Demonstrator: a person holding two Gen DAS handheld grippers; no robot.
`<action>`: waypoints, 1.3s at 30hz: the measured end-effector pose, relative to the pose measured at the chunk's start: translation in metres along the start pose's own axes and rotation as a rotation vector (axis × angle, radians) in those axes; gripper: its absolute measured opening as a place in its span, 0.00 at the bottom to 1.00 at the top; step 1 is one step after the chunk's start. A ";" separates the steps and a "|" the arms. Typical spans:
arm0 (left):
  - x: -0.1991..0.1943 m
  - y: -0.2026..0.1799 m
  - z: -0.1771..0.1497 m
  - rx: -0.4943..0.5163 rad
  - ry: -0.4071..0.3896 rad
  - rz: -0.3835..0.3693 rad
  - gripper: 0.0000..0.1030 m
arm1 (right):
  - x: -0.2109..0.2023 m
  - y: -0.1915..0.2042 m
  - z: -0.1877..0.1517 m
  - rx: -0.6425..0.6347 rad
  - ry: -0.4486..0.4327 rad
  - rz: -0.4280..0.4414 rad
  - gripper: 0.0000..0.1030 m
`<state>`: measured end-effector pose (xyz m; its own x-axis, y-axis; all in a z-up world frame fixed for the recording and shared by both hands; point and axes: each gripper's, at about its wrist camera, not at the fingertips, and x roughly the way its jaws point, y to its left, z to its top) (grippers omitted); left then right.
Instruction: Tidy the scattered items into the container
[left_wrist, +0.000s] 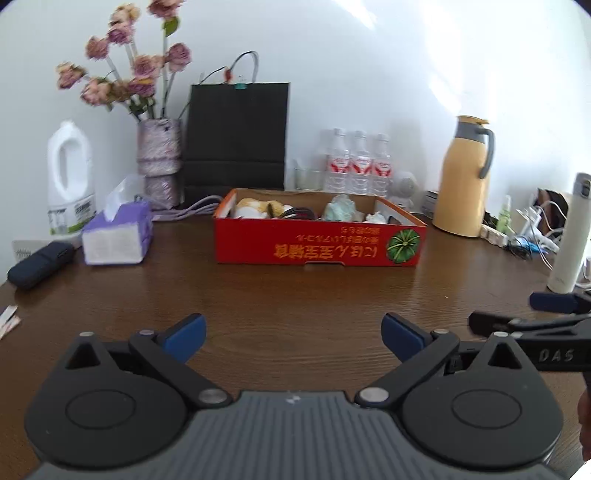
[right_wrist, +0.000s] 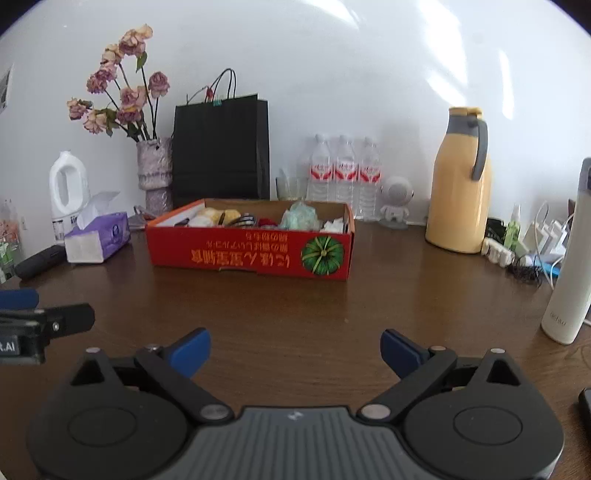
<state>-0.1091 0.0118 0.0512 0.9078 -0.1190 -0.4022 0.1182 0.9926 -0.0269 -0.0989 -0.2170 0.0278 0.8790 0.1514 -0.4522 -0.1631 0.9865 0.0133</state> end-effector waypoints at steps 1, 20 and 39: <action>0.008 -0.001 0.003 0.012 0.001 0.002 1.00 | 0.008 -0.001 -0.001 0.013 0.023 -0.001 0.96; 0.123 0.013 0.010 0.013 0.265 0.038 1.00 | 0.118 0.011 0.017 0.031 0.232 -0.051 1.00; 0.129 0.016 0.006 -0.003 0.291 0.074 1.00 | 0.122 0.009 0.018 0.031 0.234 -0.046 1.00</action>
<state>0.0126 0.0123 0.0047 0.7602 -0.0355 -0.6487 0.0549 0.9984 0.0097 0.0149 -0.1886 -0.0111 0.7568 0.0910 -0.6472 -0.1083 0.9940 0.0132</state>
